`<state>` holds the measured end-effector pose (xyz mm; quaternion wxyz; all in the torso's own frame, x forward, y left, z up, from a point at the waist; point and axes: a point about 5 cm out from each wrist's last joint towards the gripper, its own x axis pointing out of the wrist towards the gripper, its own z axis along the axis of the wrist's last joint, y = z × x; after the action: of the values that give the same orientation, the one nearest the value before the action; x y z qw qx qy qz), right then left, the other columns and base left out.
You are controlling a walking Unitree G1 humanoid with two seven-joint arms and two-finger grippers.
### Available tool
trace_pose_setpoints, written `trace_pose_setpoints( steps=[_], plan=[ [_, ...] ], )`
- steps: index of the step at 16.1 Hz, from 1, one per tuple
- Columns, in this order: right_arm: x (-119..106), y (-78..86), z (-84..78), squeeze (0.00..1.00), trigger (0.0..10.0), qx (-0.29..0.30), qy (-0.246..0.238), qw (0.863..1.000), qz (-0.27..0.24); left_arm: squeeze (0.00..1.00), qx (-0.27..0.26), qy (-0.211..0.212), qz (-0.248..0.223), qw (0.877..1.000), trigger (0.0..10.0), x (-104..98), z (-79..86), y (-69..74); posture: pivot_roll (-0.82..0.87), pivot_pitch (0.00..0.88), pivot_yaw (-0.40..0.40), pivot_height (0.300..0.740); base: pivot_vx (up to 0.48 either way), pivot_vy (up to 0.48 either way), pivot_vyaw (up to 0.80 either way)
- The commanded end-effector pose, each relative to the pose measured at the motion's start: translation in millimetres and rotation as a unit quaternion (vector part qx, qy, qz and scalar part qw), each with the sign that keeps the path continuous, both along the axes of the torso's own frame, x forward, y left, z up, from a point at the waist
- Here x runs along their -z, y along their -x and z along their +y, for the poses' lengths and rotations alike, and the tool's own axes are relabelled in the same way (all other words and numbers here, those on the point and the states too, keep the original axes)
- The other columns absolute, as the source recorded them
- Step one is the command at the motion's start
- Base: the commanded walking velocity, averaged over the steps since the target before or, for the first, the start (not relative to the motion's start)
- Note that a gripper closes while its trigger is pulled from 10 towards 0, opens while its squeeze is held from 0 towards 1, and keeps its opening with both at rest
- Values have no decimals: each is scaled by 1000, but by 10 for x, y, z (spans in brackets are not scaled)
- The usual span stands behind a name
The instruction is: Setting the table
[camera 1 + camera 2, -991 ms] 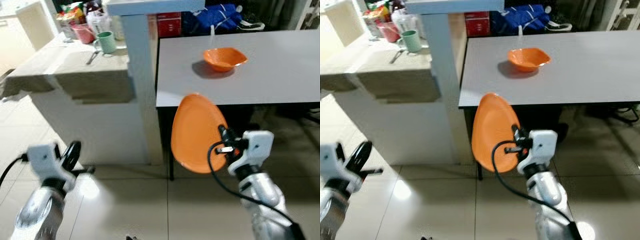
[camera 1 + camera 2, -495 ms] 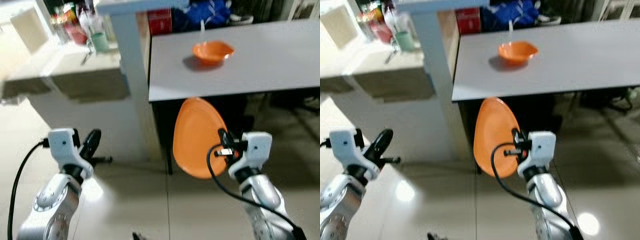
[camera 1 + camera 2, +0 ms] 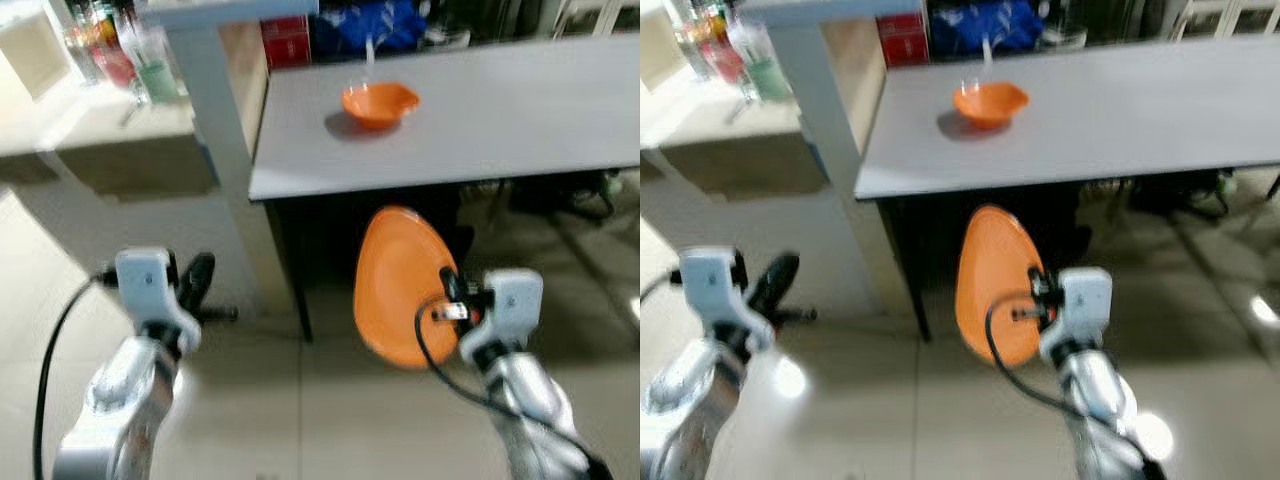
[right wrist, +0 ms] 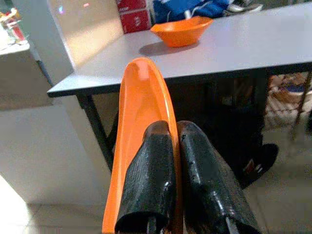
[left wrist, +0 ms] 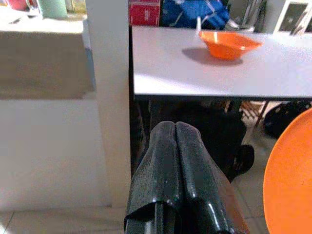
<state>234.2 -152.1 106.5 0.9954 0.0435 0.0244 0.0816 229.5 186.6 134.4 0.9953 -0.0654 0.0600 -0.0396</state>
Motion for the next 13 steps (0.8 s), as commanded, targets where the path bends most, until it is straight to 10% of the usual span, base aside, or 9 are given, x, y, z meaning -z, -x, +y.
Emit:
trace_pose_setpoints(
  steps=[1, 13],
  plan=[
    [-99, -34, 55, 125, 0, -12, -4, 1000, -26, 0, -1, -7, -9, 1000, 10000, -36, -16, -38, -128, 10, 121, 740, 0, -420, 0],
    [-106, -89, 99, 133, 0, -24, 3, 999, -35, 0, -15, -25, -30, 999, 10000, -69, -4, -185, -131, 8, 107, 740, 299, -372, 0]
  ],
)
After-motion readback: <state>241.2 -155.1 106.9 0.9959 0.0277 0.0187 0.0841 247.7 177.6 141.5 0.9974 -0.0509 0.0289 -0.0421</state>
